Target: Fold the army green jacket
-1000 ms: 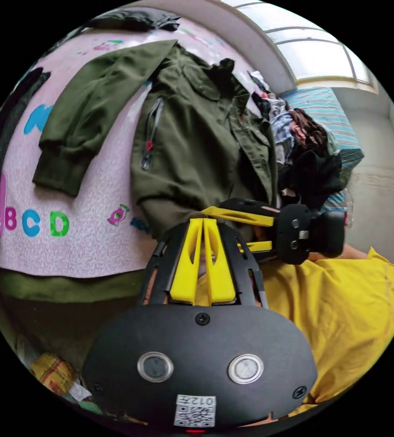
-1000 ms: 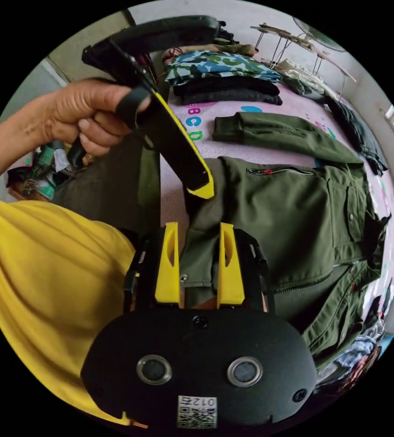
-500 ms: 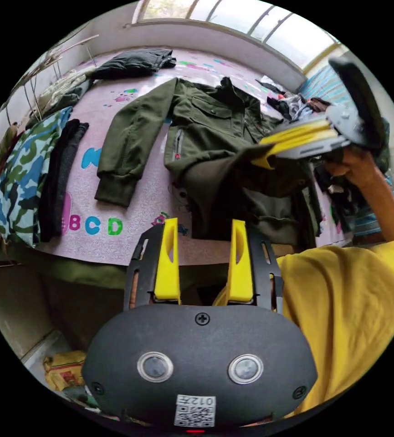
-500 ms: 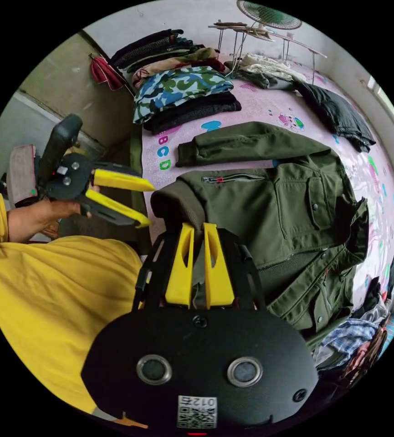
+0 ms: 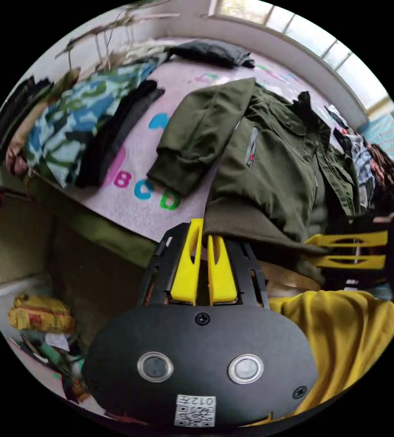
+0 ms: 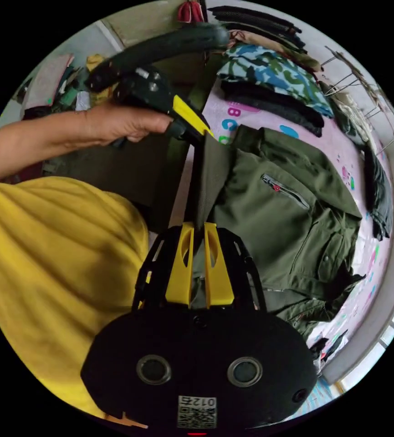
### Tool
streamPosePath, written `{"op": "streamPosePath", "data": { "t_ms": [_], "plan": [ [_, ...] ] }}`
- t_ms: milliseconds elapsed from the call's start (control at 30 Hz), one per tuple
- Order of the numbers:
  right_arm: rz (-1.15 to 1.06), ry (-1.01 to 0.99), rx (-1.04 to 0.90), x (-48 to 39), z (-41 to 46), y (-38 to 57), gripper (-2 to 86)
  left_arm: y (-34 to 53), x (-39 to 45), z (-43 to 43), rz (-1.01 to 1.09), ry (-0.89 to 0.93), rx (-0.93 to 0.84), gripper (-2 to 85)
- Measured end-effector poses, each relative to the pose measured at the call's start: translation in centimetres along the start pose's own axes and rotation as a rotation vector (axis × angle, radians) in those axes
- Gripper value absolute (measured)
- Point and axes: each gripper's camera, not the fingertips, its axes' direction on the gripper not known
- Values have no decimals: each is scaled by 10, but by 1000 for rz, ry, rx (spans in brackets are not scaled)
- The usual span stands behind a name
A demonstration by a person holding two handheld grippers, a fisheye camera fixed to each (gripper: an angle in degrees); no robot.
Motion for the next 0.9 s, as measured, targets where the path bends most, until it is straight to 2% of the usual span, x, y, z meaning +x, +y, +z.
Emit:
{"op": "streamPosePath", "data": {
  "t_ms": [133, 300, 333, 367, 433, 533, 633, 833, 900],
  "plan": [
    [199, -194, 68, 26, 17, -2, 51, 14, -24, 66, 32, 79, -40, -5],
    [415, -482, 222, 100, -13, 44, 73, 22, 1, 83, 186, -25, -12, -5],
    [488, -482, 264, 123, -21, 61, 72, 25, 7, 87, 216, -54, -5, -5],
    [537, -440, 279, 136, -26, 70, 72, 28, 15, 92, 251, -90, -2, -5],
    [757, -177, 328, 189, -51, 107, 67, 32, 29, 101, 314, -155, -5, -5],
    [934, 12, 367, 256, -82, 139, 75, 34, 39, 117, 350, -196, -21, -5],
    [959, 216, 322, 301, -103, 139, 84, 34, 35, 130, 354, -175, -26, -5],
    [797, 347, 105, 357, -84, 92, 67, 26, 39, 159, 397, -189, -86, -6],
    [850, 410, 65, 376, -81, 96, 36, 24, 39, 166, 410, -194, -101, -6]
  ]
}}
